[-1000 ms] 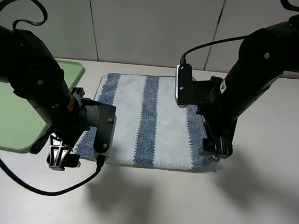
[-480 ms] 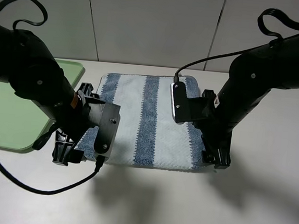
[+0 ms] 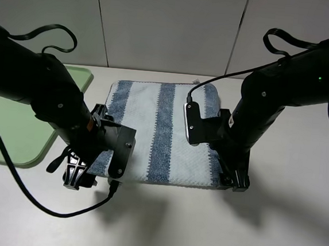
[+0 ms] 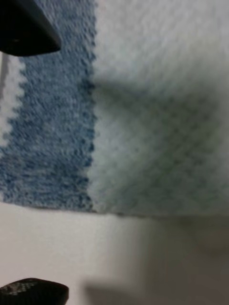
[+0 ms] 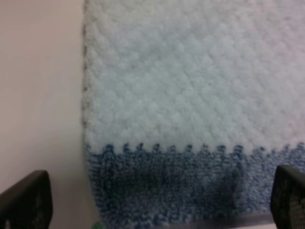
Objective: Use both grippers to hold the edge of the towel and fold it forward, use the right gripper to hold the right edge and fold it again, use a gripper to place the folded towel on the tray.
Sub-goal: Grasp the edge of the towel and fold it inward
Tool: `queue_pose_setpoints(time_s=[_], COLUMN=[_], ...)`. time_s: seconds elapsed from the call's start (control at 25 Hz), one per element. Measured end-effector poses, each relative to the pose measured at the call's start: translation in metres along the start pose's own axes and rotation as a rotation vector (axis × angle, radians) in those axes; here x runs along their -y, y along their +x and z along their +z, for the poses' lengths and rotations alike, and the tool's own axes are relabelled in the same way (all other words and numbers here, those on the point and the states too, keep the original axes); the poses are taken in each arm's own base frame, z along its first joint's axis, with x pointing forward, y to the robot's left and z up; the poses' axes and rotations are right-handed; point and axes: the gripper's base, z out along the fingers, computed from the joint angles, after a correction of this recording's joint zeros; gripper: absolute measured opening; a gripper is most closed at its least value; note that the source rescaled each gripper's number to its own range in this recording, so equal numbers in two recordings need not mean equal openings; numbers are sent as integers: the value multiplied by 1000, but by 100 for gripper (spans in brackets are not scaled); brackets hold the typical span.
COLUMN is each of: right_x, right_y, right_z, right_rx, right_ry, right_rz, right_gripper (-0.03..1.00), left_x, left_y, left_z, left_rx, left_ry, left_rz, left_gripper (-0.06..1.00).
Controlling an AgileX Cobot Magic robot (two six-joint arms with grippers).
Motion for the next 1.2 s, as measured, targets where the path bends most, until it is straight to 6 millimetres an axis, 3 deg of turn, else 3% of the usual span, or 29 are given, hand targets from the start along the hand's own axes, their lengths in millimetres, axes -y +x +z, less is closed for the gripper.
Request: queue_pose_setpoints(time_s=[0.56,1.04,1.2], right_x=[-4,-4,-4], right_y=[1,0,0], right_z=[34,39,39], right_rx=[-28,-34,-33], right_ry=[-65,-81,-80], right_rz=[14,20,20], right_gripper=[100,100,100], left_x=[1,1,2], left_y=[-4,-5,-5], left_z=[19,27,28], left_rx=[12,8,6], left_ry=[10,22,28], left_rz=[11,45,42], left_gripper=[91,91,83])
